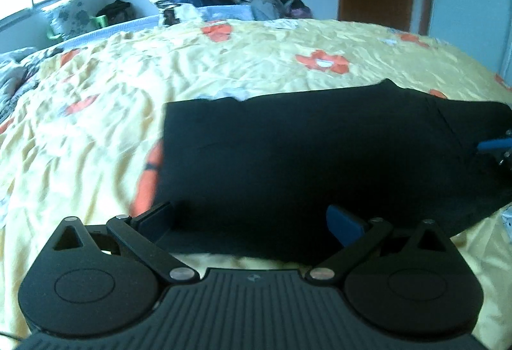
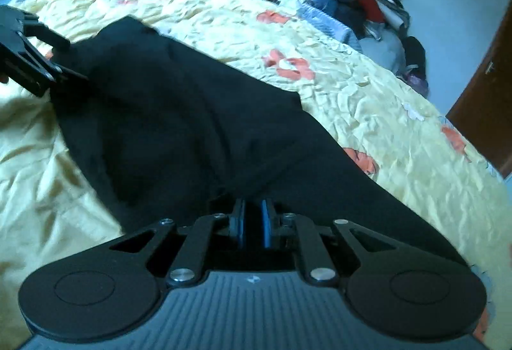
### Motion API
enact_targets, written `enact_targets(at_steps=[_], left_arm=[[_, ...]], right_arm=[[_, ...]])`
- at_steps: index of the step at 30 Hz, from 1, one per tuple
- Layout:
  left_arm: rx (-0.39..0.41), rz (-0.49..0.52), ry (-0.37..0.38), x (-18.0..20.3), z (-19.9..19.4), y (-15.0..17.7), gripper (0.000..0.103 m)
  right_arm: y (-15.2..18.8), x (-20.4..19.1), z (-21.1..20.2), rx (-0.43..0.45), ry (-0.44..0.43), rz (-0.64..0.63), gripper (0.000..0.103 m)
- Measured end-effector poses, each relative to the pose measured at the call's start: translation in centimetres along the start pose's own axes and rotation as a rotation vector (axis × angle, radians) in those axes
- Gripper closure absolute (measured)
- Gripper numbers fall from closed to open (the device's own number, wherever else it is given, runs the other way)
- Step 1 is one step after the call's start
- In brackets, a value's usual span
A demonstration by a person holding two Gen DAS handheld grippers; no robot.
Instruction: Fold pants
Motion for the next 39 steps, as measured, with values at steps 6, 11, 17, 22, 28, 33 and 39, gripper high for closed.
enact_targets(at_steps=[6,11,17,22,28,33,39], left_arm=[[0.048,-0.088,-0.070,-3.7,-1.3,-0.4,0.000],[0.074,-0.146,-0.140,-7.6,-2.6,0.0,0.000],[0.074,-0.255,-0.228,-11.9,-3.4,0.8,0.000],[0.083,-0.292,-0.271,-14.2,-4.8,1.8,0.000],[0.071,-0.351,-0.213,-14.9,-4.9,2.4,0.000],[0.031,-0.485,-0.015,-13.7,-3.7,2.5,0.001],[-0.040,-0.720,0.258,-11.7,-1.4,2.4,0.001]], right_arm=[[-1.3,-1.1,1.7,-0.003,-0.049,0.051,0.084],[-2.7,-3.4,0.9,0.018,-0.016,-0.056,0.079],[-8.4,-11.8,-0.8,0.222,-0.153,-0.205,0.079],[-10.4,-19.3,2.3,0.245,-0.232,-0.383,0.079],[-10.1,-24.0,6.0,0.237,-0.084,-0.615,0.046],[-10.4,-24.9,6.9,0.298,0.032,-0.727,0.040],[-10.7,-25.2,9.0,0.293,0.068,-0.784,0.083]])
Point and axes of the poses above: each gripper's, at about its wrist camera, not at the fingertips, and z roughly the way its jaws point, x to its right, y to its underside, the point moved 8 cm from there along z, roughly the way its jaws point, and after that the axes turned 2 degrees about -y, right-handed, at the moved point
